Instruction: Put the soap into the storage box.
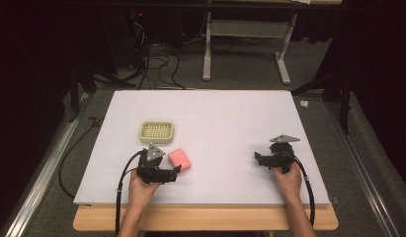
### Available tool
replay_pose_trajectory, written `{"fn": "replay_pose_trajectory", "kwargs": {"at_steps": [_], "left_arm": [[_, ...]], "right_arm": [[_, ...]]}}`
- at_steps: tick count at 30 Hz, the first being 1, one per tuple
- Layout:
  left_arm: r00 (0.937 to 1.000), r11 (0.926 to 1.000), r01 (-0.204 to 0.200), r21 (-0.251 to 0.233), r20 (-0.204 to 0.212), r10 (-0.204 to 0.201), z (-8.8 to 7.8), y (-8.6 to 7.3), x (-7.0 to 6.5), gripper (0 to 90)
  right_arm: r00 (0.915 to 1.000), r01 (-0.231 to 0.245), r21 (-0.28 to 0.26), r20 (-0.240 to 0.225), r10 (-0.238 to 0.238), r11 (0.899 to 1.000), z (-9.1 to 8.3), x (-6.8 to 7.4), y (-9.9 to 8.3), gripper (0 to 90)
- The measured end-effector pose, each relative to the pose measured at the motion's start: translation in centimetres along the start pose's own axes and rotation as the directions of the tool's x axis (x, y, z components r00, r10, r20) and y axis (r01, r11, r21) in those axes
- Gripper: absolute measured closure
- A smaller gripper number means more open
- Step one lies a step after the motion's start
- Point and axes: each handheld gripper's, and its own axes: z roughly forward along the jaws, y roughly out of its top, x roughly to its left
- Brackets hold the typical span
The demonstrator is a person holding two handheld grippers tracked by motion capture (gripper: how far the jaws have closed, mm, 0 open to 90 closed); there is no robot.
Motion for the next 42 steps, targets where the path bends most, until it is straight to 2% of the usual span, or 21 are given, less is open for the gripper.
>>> {"fn": "replay_pose_trajectory", "kwargs": {"at_steps": [6,12,17,24,42], "left_arm": [[0.9994,0.9993,-0.034,0.017,0.005,0.034,0.9,0.4,-0.5,7.1],[0.9989,0.9986,-0.046,0.025,0.009,0.045,1.9,0.5,-0.7,4.6],[0.9984,0.9985,-0.051,0.021,0.027,0.05,2.6,0.6,-0.6,3.8],[0.998,0.9982,-0.057,0.021,0.028,0.056,3.5,0.7,-0.6,3.9],[0.997,0.9954,-0.077,0.057,0.006,0.077,5.2,0.5,-0.5,4.0]], "right_arm": [[1.0,0.001,0.0,0.0,-0.001,1.0,0.0,0.0,0.0,15.1],[1.0,0.001,0.002,0.0,-0.001,1.0,0.0,0.0,0.0,15.1],[1.0,0.001,0.002,0.0,-0.001,1.0,0.0,0.0,0.0,15.1],[1.0,0.001,0.002,0.0,-0.001,1.0,0.0,0.0,0.0,15.1],[1.0,0.001,0.002,0.0,-0.001,1.0,0.0,0.0,0.0,15.1]]}}
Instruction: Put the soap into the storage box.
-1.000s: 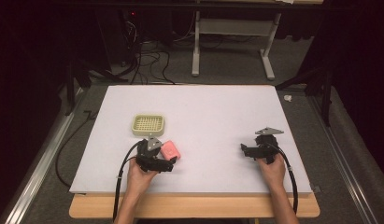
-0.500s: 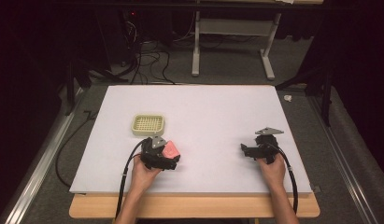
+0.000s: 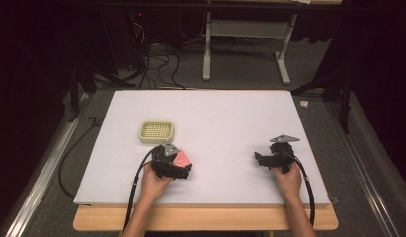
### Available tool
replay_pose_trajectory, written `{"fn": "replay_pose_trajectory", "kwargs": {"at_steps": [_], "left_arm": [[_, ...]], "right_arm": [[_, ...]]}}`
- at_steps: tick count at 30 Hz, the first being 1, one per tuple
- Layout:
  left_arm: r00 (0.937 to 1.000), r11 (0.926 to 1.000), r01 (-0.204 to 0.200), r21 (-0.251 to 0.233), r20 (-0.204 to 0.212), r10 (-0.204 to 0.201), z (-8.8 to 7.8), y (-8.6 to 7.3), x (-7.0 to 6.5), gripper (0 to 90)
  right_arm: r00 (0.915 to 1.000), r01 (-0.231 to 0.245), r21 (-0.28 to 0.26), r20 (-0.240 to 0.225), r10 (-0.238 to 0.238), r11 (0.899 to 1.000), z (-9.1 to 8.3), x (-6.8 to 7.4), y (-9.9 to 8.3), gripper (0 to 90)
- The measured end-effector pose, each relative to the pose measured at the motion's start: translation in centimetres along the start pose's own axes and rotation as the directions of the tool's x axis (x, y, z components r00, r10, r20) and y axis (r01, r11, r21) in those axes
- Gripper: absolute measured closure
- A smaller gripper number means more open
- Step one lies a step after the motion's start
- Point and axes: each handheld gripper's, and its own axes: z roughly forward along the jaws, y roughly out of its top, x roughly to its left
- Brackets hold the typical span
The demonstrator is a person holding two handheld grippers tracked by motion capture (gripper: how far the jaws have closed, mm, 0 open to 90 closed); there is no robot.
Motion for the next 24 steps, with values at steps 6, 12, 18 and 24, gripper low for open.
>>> {"fn": "replay_pose_trajectory", "kwargs": {"at_steps": [6,12,18,24], "left_arm": [[0.9999,0.9998,-0.013,0.015,-0.008,0.013,0.34,-0.01,-0.09,4.0],[0.9996,0.9993,-0.023,0.028,-0.013,0.023,0.66,-0.08,-0.07,4.3],[0.9997,0.9992,-0.023,0.033,-0.009,0.023,0.68,-0.09,-0.03,4.8],[0.9996,0.999,-0.026,0.036,-0.01,0.026,0.41,-0.07,-0.12,10.5]], "right_arm": [[1.0,0.0,0.0,0.0,0.0,1.0,0.0,0.0,0.0,15.1],[1.0,0.0,-0.002,0.0,0.0,1.0,0.01,0.0,-0.01,15.1],[1.0,0.0,-0.002,0.0,0.0,1.0,0.01,0.0,-0.01,15.1],[1.0,0.0,0.0,0.0,0.0,1.0,0.0,0.0,0.0,15.1]]}}
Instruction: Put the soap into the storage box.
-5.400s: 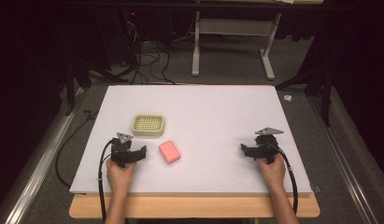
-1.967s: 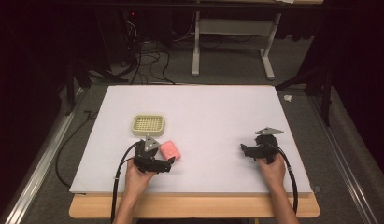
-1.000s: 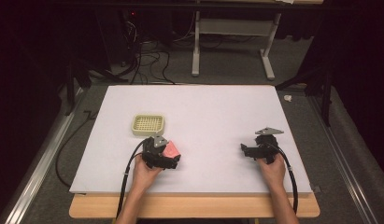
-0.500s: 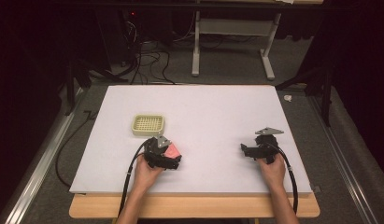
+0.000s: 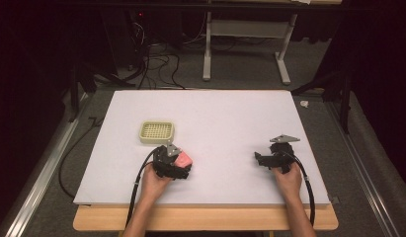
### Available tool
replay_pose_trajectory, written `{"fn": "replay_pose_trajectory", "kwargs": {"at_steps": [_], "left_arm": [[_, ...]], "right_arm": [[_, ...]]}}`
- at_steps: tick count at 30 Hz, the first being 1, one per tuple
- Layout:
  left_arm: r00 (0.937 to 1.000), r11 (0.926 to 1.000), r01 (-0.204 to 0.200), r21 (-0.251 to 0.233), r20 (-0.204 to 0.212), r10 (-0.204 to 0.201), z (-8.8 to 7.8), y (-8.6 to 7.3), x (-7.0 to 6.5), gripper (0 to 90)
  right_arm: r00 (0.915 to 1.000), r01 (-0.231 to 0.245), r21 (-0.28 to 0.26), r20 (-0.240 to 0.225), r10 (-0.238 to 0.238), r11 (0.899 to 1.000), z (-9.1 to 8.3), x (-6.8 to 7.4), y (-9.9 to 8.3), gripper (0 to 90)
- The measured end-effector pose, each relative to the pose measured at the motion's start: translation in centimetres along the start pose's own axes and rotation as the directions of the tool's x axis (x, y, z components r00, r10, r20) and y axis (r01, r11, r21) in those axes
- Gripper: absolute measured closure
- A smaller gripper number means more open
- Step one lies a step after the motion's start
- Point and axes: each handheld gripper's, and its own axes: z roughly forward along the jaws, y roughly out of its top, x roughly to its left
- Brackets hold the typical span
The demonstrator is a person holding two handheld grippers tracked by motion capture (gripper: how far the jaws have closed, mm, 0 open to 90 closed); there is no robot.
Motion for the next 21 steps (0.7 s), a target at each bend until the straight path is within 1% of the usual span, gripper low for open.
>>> {"fn": "replay_pose_trajectory", "kwargs": {"at_steps": [3,14,16,18,21], "left_arm": [[1.0,1.0,-0.001,-0.001,0.0,0.001,-0.06,0.01,-0.04,13.2],[0.9999,0.9999,0.014,0.007,0.0,-0.014,-0.19,0.07,-0.11,13.7],[0.9998,0.9998,0.018,0.006,-0.008,-0.018,-0.28,0.09,-0.19,13.7],[0.9997,0.9999,0.012,0.001,-0.023,-0.012,-0.37,0.12,-0.29,13.8],[0.9995,0.9998,0.012,-0.015,-0.03,-0.013,-0.66,0.18,-0.3,13.8]], "right_arm": [[1.0,0.0,0.0,0.0,0.0,1.0,0.0,0.0,0.0,15.1],[1.0,-0.001,-0.002,0.0,0.001,1.0,0.01,0.0,-0.01,15.1],[1.0,-0.001,-0.002,0.0,0.001,1.0,0.01,0.0,-0.01,15.1],[1.0,-0.001,-0.002,0.0,0.001,1.0,0.01,0.0,0.0,15.1],[1.0,-0.002,-0.002,0.0,0.002,1.0,0.01,0.01,-0.01,15.1]]}}
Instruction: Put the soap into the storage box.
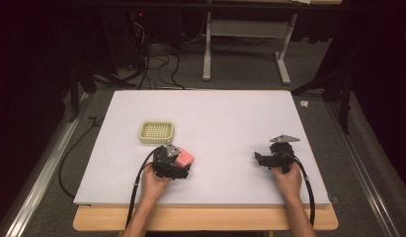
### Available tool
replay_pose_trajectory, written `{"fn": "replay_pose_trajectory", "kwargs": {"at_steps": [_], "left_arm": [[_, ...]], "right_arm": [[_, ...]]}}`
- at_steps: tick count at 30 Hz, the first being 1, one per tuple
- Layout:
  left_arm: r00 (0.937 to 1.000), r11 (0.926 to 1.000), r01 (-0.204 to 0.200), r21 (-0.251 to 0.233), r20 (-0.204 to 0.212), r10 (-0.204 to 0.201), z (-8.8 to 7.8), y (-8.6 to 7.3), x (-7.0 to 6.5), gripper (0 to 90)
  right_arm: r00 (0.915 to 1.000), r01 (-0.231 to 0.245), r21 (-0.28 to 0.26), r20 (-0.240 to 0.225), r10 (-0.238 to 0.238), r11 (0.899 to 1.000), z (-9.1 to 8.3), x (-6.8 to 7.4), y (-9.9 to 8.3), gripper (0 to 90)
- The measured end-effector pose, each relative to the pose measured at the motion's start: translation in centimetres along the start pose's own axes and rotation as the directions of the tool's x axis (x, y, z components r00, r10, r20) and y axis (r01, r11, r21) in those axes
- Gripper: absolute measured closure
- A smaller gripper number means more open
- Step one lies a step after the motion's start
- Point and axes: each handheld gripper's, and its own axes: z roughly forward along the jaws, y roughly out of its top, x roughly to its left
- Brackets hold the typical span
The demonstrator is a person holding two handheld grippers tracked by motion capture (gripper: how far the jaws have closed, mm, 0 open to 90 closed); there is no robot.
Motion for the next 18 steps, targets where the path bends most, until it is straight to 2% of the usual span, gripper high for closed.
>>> {"fn": "replay_pose_trajectory", "kwargs": {"at_steps": [18], "left_arm": [[0.9987,0.9945,0.035,-0.099,-0.034,-0.038,-2.7,0.2,0.8,14.0]], "right_arm": [[1.0,0.0,0.0,0.0,0.0,1.0,0.0,0.0,0.0,15.1]]}}
